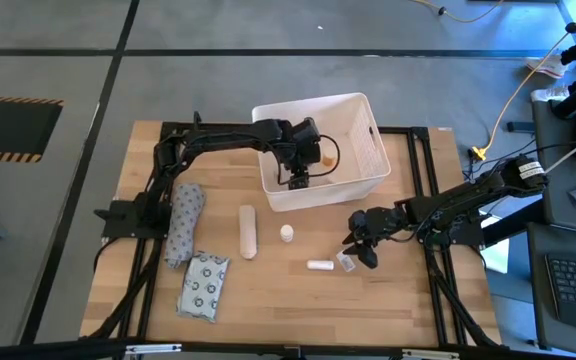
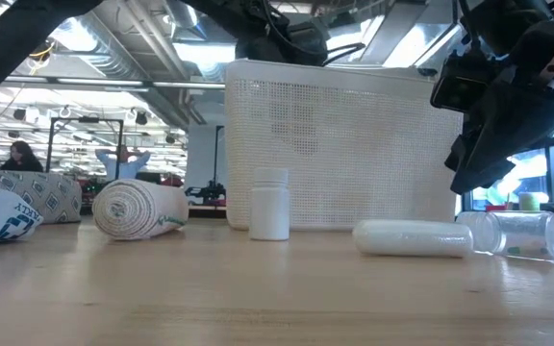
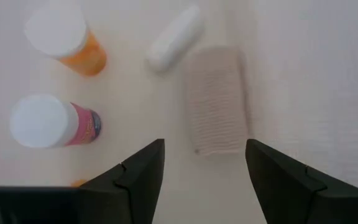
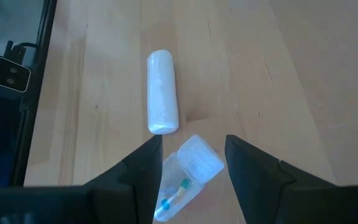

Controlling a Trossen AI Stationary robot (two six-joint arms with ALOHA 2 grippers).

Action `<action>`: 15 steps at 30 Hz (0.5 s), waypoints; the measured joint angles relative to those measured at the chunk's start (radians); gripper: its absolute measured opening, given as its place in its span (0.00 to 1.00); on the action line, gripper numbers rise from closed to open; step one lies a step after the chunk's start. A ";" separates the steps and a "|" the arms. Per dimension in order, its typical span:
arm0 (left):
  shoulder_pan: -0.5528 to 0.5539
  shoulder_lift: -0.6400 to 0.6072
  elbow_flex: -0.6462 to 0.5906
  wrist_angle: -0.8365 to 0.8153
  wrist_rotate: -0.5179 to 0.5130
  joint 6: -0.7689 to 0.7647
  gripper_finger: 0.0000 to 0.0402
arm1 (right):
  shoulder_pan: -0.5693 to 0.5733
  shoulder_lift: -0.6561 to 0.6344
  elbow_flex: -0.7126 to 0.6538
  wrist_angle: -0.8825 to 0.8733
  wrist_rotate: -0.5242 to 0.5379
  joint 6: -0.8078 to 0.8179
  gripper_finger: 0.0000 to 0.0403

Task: Pick & place medical supplies in basket/bin
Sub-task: Put the top white rolled bandage into the white bin, then put the white rolled gauze into the white bin

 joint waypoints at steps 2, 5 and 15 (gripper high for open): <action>-0.002 -0.006 0.032 -0.024 0.002 0.001 0.53 | 0.000 0.000 0.000 0.000 0.000 0.000 0.44; -0.007 -0.013 0.112 -0.068 0.002 0.008 0.51 | 0.000 0.000 0.000 0.002 0.000 0.000 0.44; -0.007 -0.108 0.260 -0.122 0.001 0.054 0.47 | 0.000 0.000 0.001 0.088 0.000 -0.033 0.44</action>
